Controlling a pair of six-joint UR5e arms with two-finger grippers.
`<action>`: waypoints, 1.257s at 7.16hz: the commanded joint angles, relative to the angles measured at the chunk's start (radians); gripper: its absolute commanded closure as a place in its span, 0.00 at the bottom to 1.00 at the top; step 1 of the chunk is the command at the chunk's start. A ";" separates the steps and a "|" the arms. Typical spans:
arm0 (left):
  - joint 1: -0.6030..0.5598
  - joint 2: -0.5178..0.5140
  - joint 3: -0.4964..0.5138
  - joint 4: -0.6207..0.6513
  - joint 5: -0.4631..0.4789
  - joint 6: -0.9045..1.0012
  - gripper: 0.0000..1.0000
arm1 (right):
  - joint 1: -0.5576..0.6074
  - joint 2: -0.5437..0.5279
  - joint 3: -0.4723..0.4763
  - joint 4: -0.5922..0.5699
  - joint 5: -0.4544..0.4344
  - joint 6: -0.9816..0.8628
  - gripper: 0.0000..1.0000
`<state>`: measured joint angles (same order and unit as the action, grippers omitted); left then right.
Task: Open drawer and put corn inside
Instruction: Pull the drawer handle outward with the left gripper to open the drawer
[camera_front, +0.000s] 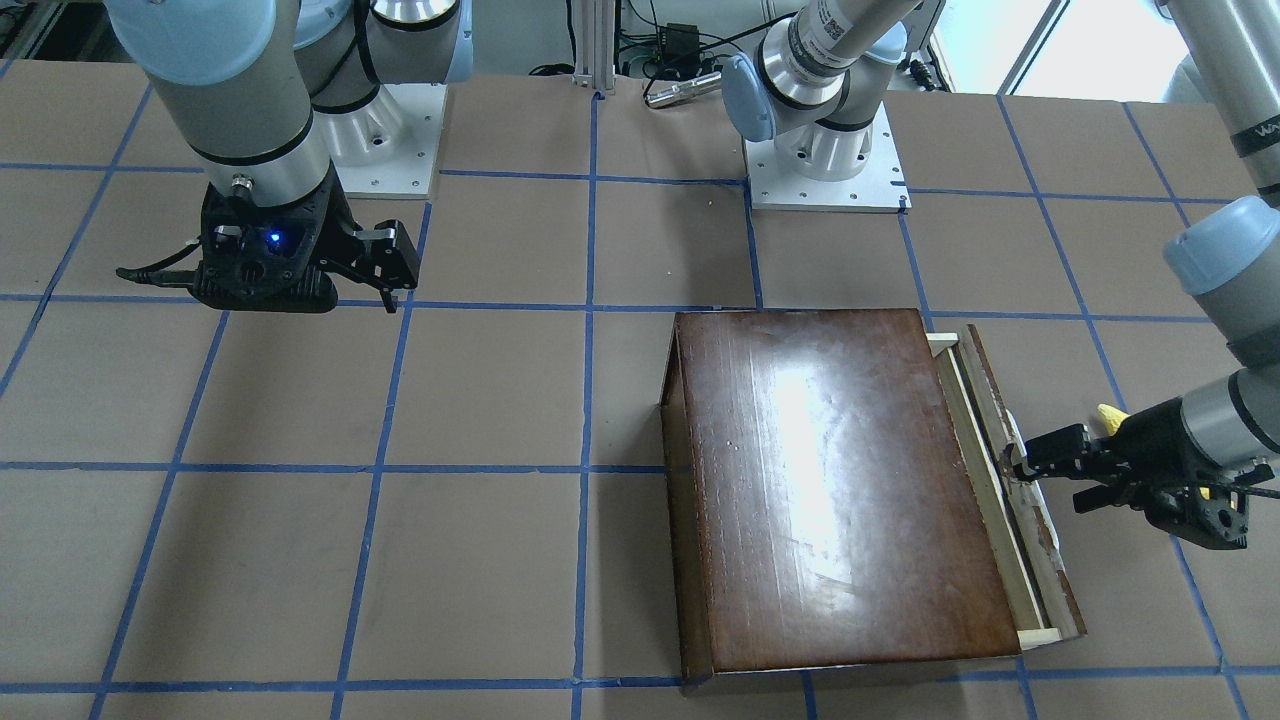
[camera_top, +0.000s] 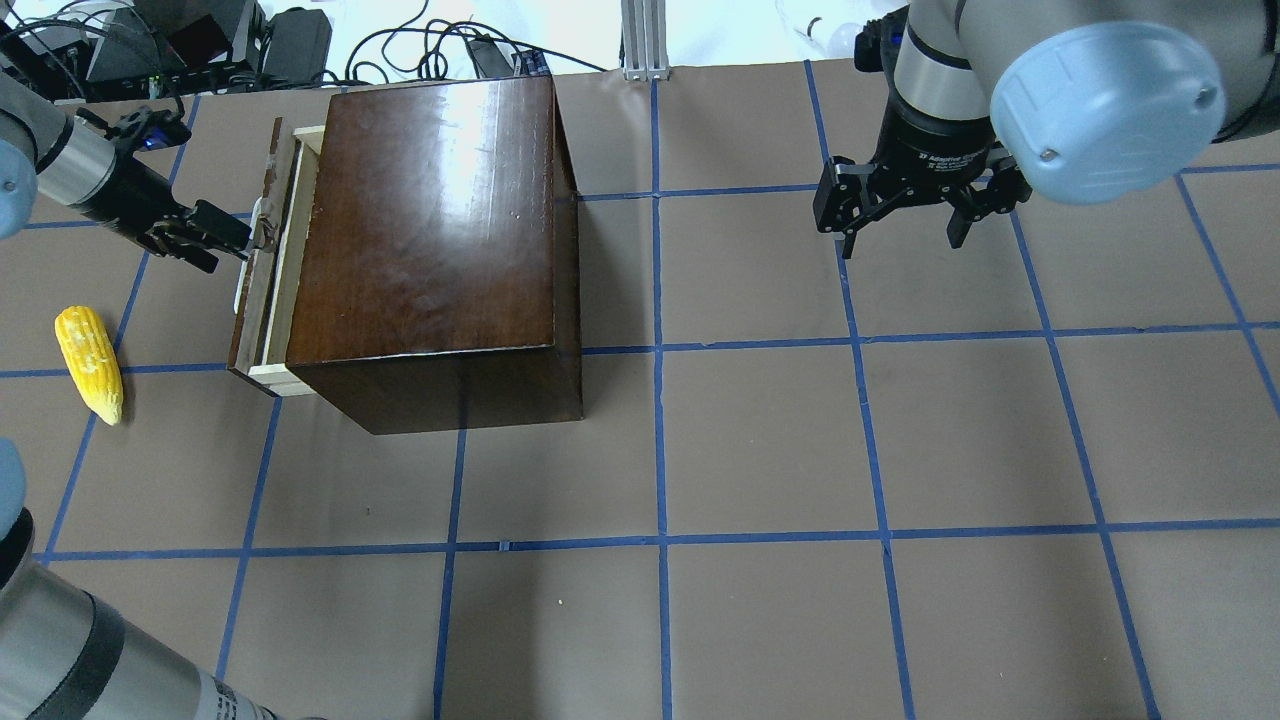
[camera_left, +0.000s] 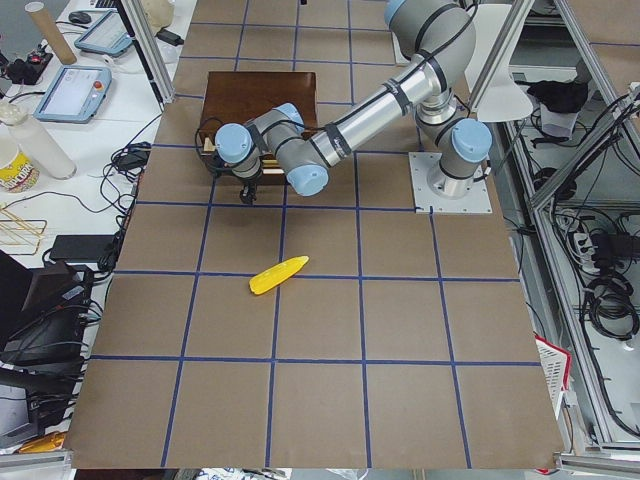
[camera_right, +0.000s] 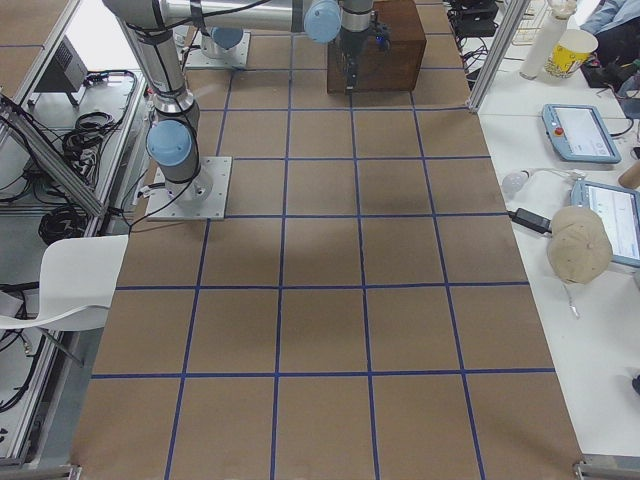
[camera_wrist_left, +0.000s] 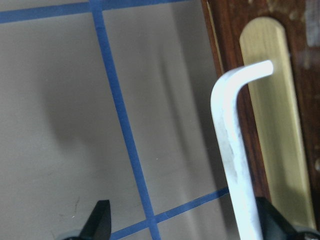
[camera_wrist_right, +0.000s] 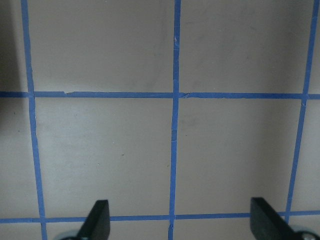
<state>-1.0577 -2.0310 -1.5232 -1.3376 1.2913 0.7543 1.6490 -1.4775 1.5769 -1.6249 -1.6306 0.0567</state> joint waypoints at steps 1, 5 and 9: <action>0.024 0.000 0.002 0.000 0.002 0.037 0.00 | 0.000 0.000 0.000 0.000 0.000 0.000 0.00; 0.051 -0.005 0.021 -0.012 0.003 0.098 0.00 | 0.000 -0.001 0.000 0.000 0.000 0.000 0.00; 0.056 -0.017 0.041 -0.014 0.031 0.135 0.00 | 0.000 0.000 0.000 -0.001 0.000 0.000 0.00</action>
<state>-1.0026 -2.0431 -1.4870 -1.3512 1.3175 0.8778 1.6490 -1.4778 1.5769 -1.6249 -1.6306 0.0567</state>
